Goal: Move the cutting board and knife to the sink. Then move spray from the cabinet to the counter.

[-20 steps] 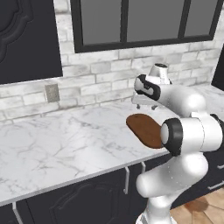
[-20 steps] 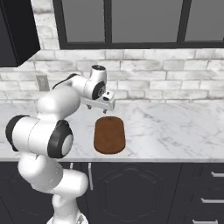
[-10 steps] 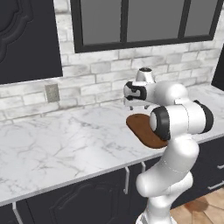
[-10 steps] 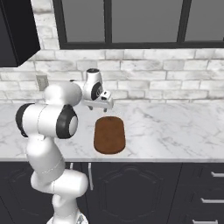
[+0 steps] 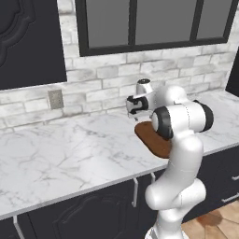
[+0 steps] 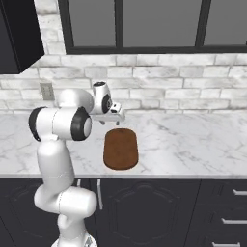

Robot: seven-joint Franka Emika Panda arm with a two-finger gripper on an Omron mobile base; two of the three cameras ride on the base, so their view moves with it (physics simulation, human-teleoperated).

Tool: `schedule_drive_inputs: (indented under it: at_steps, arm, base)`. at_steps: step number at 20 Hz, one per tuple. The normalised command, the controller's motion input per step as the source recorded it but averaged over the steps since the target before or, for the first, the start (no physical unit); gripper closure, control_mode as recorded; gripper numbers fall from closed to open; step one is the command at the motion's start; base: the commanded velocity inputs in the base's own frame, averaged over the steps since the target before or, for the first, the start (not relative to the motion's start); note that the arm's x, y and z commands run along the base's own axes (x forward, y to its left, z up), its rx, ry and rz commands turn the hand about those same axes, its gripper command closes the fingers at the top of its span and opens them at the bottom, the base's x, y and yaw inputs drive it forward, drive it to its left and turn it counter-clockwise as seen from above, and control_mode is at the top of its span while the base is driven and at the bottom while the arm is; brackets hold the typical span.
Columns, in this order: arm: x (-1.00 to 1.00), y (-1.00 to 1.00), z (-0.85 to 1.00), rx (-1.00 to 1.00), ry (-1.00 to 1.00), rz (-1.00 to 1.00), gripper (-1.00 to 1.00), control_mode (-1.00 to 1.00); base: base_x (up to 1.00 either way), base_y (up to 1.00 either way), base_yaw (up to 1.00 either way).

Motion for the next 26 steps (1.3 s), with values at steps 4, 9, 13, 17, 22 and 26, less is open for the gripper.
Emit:
schedule_drive_inputs:
  at_steps: [4,9,13,17,22,26]
  arm:
    - [0.63,0.03,-0.38,-0.05,0.00,0.00,-1.00,-1.00]
    - [0.56,0.02,-0.30,-0.04,0.00,0.00,-1.00,-1.00]
    - [0.14,0.00,-0.07,-0.01,0.00,0.00,-1.00,-1.00]
    - [0.11,0.00,-0.08,-0.04,0.00,0.00,-1.00,-1.00]
    - [0.19,0.00,-0.25,-0.11,0.00,0.00,-1.00,-1.00]
    - [0.13,0.00,-0.44,-0.15,0.04,0.00,-1.00,-1.00]
  base:
    - [0.00,0.00,0.00]
    - [0.00,0.00,0.00]
    - [0.00,0.00,0.00]
    - [0.00,0.00,0.00]
    - [0.00,0.00,0.00]
    - [0.00,0.00,0.00]
